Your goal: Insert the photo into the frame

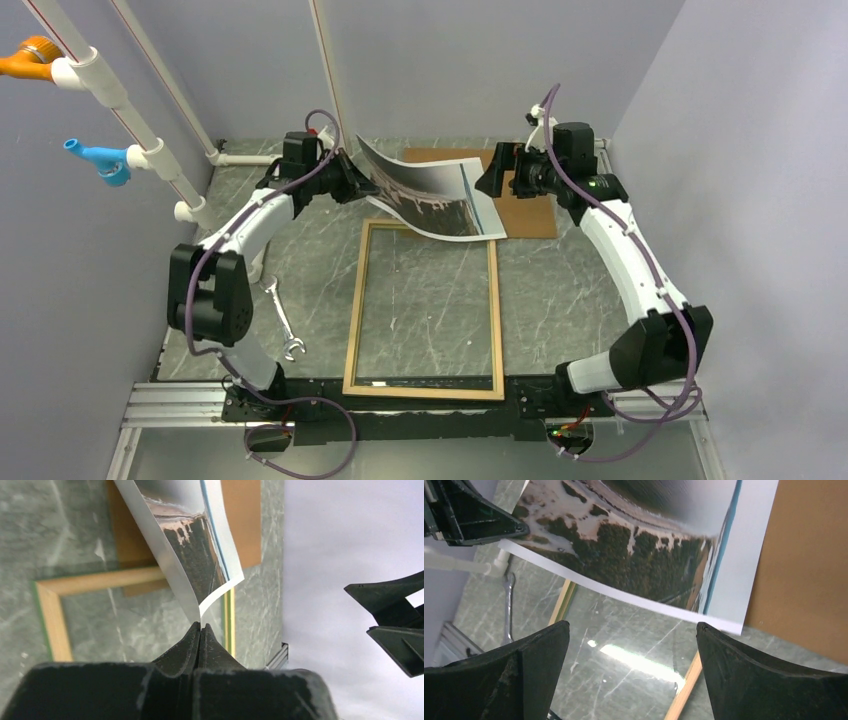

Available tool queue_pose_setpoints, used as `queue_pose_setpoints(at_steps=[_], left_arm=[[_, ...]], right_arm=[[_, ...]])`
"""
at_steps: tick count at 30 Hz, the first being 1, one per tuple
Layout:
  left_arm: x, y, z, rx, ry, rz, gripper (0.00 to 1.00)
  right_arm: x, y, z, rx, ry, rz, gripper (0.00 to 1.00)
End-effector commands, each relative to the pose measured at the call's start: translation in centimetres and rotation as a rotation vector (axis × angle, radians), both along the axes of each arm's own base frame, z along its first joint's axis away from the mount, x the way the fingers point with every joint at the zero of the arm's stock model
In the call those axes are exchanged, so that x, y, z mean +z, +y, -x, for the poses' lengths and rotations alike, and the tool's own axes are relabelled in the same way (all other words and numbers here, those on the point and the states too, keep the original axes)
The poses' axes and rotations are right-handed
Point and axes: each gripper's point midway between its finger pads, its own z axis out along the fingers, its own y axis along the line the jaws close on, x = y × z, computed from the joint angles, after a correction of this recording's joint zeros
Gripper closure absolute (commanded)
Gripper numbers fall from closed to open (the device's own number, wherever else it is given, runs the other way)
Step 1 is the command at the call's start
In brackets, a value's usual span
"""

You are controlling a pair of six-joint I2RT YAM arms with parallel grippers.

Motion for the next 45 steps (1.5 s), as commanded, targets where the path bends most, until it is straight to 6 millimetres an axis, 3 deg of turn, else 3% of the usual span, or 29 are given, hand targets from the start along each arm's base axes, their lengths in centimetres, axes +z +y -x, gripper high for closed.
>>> queue_pose_setpoints(at_steps=[1,6,9,15,19,28,39,42,45], left_arm=[[2.5,-0.8,3.7,0.028,0.049,0.005,1.00],[3.5,-0.6,6.5,0.085,0.085,0.028,1.00],[4.2,-0.3,7.7,0.111,0.097,0.042,1.00],[5.6,0.3,9.0,0.140,0.113,0.053,1.00],[5.9,0.4,9.3,0.154,0.116,0.061,1.00],[6.2,0.0,9.4,0.126,0.110,0.080,1.00],[6.7,0.0,9.8,0.118,0.093,0.095,1.00],[6.7,-0.1,9.9,0.116,0.094,0.101,1.00],[6.7,-0.2,10.0,0.110,0.095,0.105,1.00]], right_arm=[[5.2,1.4,1.8,0.078,-0.267,0.129,0.00],[6.7,4.7,4.5,0.183,-0.477,0.158,0.00],[6.7,7.1,6.0,0.269,-0.589,0.186,0.00],[5.2,12.4,9.8,0.415,-0.779,0.309,0.00],[3.5,15.4,11.6,0.431,-0.776,0.350,0.01],[-0.3,18.6,10.7,0.278,-0.673,0.414,0.03],[-3.2,19.2,7.9,0.177,-0.644,0.545,0.12],[-3.5,19.3,7.5,0.166,-0.643,0.559,0.19],[-4.1,19.6,7.5,0.199,-0.646,0.578,0.37]])
